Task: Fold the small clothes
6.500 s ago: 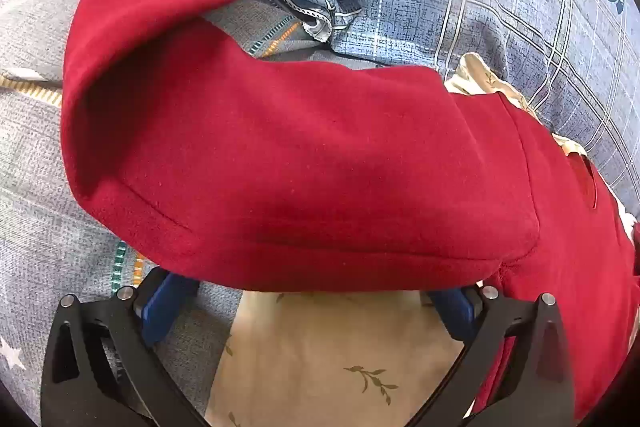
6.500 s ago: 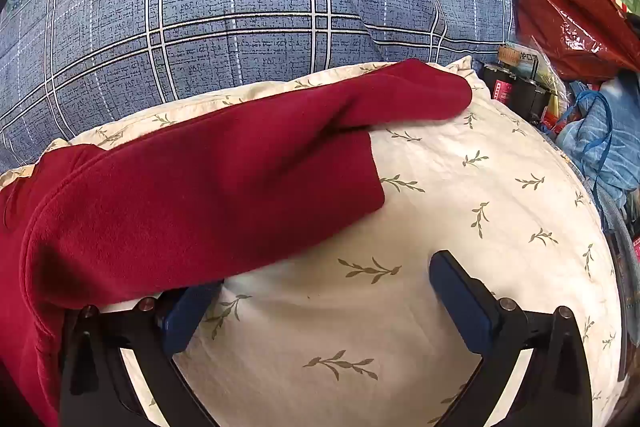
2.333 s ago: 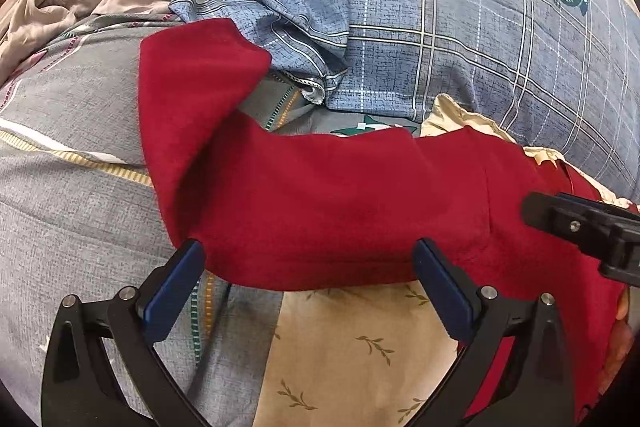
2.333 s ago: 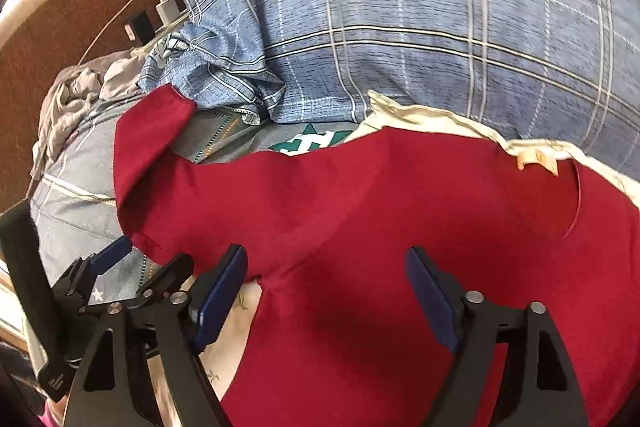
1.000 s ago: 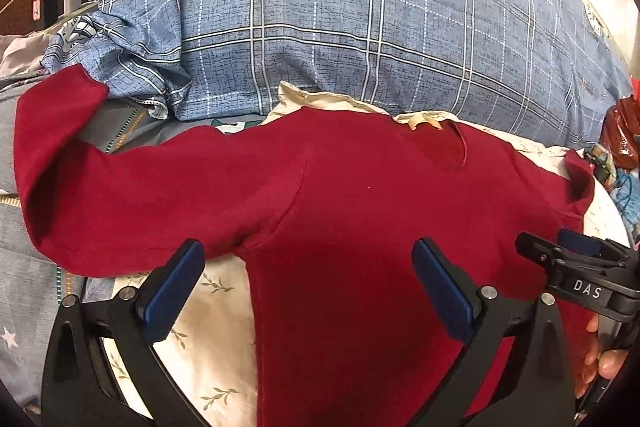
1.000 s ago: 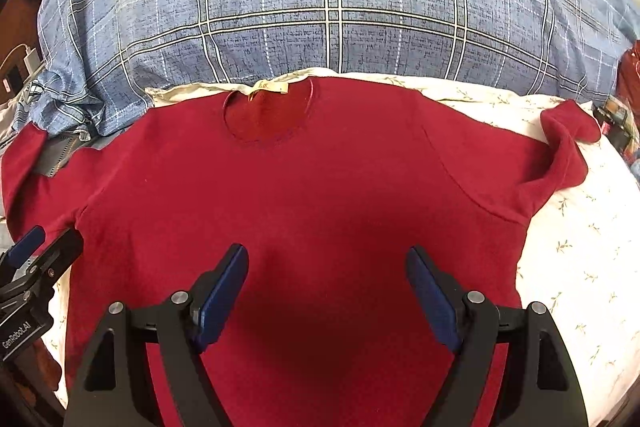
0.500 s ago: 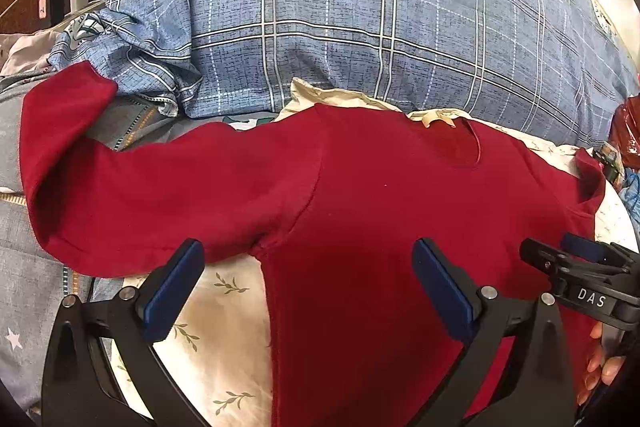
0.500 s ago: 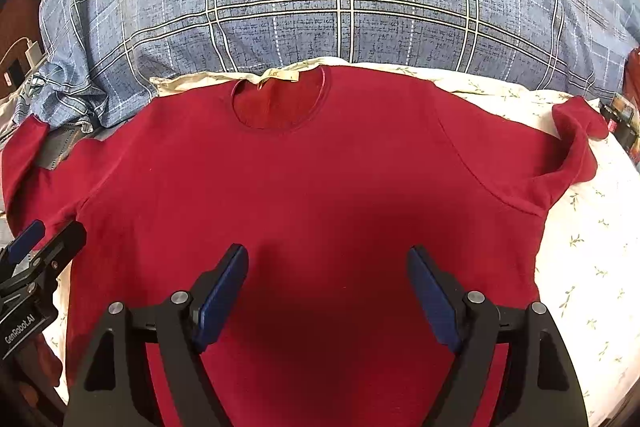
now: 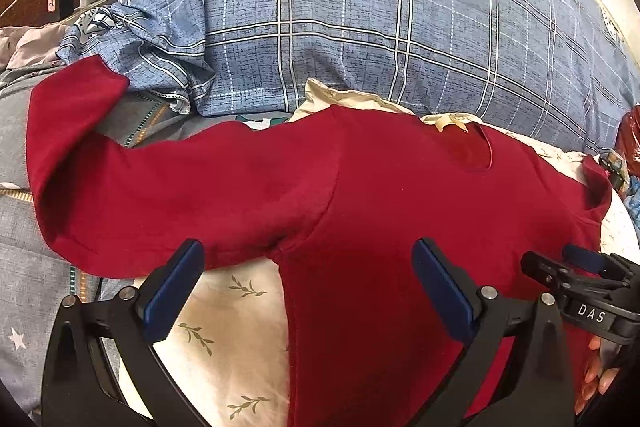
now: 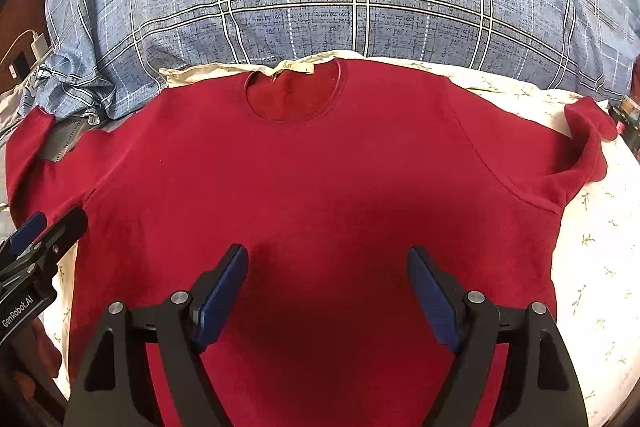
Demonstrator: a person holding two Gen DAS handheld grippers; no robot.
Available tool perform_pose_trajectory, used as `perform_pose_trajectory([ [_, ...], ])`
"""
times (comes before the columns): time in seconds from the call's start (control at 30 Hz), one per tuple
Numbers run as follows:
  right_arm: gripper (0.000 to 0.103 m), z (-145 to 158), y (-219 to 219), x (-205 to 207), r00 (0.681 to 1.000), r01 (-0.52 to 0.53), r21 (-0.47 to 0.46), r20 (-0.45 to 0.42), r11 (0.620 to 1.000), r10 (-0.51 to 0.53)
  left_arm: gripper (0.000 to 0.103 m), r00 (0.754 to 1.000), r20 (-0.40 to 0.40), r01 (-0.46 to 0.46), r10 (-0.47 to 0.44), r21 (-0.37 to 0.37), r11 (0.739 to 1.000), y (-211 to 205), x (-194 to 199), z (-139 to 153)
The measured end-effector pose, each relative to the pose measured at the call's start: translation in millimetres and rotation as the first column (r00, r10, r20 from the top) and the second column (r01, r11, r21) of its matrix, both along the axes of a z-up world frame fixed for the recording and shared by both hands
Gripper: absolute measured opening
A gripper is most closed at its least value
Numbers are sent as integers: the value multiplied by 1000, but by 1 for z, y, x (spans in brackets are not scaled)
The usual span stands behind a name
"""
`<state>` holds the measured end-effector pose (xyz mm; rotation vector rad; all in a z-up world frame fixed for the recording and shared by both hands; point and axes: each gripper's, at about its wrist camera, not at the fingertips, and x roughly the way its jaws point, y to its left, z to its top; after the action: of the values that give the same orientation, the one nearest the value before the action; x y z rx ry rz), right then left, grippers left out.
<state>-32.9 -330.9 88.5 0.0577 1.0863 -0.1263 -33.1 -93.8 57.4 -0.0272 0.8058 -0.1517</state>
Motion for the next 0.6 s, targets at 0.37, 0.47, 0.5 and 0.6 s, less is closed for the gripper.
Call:
perform_pose_trajectory([
  [0.37, 83, -1, 2, 2, 1000, -16, 2, -10, 1000, 16, 103, 999, 12, -30, 30, 11, 999, 9, 0, 5],
  [0.47, 83, -1, 2, 3, 1000, -22, 8, -11, 1000, 22, 103, 992, 66, -113, 110, 56, 992, 27, 0, 19],
  [0.5, 83, -1, 2, 3, 1000, -24, 10, -12, 1000, 24, 103, 987, 86, -142, 135, 72, 987, 32, 1, 22],
  [0.6, 83, 0, 3, 6, 999, -37, 19, -16, 999, 37, 103, 946, 172, -302, 273, 173, 937, 60, 8, 35],
])
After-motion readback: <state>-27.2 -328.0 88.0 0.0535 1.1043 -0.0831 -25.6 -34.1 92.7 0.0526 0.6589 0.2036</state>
